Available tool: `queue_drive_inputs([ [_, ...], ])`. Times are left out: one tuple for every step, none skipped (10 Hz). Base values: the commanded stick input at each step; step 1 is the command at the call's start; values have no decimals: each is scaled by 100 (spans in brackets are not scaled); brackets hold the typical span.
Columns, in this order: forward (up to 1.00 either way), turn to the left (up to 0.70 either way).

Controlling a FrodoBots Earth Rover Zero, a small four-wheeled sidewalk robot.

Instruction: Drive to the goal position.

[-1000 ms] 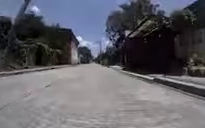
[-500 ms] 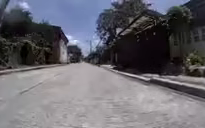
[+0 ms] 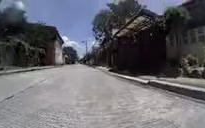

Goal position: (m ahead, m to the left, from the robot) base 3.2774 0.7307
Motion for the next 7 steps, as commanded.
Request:
queue_drive_inputs([
  [100,3],
  [100,-5],
  [100,-13],
  [100,-21],
  [100,-13],
  [100,9],
  [100,15],
])
